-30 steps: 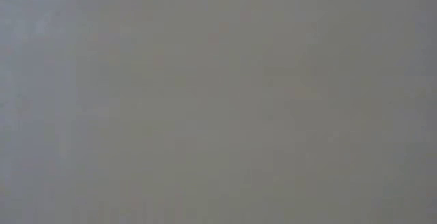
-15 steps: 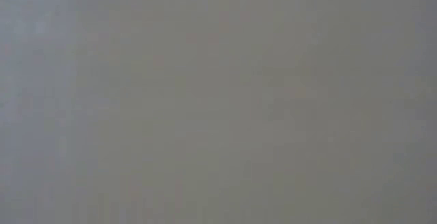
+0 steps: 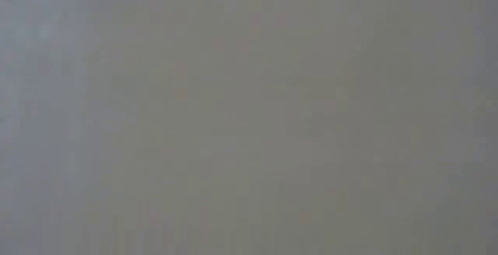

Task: Pick and place Granola Bars by type
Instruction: Put the middle blue granola bar into the white bin

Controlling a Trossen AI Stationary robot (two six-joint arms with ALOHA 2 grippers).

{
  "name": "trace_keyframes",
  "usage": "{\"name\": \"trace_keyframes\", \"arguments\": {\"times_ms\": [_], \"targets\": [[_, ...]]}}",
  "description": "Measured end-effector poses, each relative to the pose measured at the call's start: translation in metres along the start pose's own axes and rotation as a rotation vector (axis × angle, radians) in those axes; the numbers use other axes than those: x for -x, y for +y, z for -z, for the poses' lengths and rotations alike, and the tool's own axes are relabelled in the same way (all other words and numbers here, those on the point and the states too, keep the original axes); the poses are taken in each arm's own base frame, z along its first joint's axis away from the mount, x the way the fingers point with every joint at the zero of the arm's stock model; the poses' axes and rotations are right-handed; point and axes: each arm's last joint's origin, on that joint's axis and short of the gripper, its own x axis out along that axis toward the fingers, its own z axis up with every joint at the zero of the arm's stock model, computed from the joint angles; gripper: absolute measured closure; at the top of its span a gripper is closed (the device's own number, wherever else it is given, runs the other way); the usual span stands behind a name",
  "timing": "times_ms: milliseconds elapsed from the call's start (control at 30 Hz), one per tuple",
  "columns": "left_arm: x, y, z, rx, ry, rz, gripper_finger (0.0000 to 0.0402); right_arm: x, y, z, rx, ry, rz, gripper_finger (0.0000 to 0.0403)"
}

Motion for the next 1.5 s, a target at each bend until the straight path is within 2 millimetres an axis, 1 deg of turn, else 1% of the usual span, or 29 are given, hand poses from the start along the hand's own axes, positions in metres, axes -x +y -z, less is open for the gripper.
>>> {"name": "trace_keyframes", "arguments": {"times_ms": [133,533,800,1033,1300,1500], "targets": [[0.0001,-0.0004,0.0002,0.0,0.003,0.004,0.0247,-0.0002,0.0,0.0,0.0,0.0,0.0,0.0394],[0.0056,0.0045,-0.003,0.006,-0.007,-0.011,0.0252,-0.0002,0.0,0.0,0.001,0.0,0.0,0.0394],[0.0069,0.0033,-0.0027,0.008,-0.002,0.011,0.0285,-0.0002,0.0,0.0,0.001,0.0,0.0,0.0394],[0.0061,0.0025,-0.0022,0.009,0.0,0.014,0.0302,-0.0002,-0.0001,0.0,0.001,-0.003,0.003,0.0394],[0.0061,0.0026,-0.0021,0.014,0.0,0.015,0.0335,-0.0002,-0.0001,-0.0001,0.001,-0.006,0.006,0.0394],[0.0061,0.0024,-0.002,0.014,0.0,0.016,0.0342,-0.0002,-0.0004,-0.0005,0.002,-0.018,0.016,0.0394]]}}
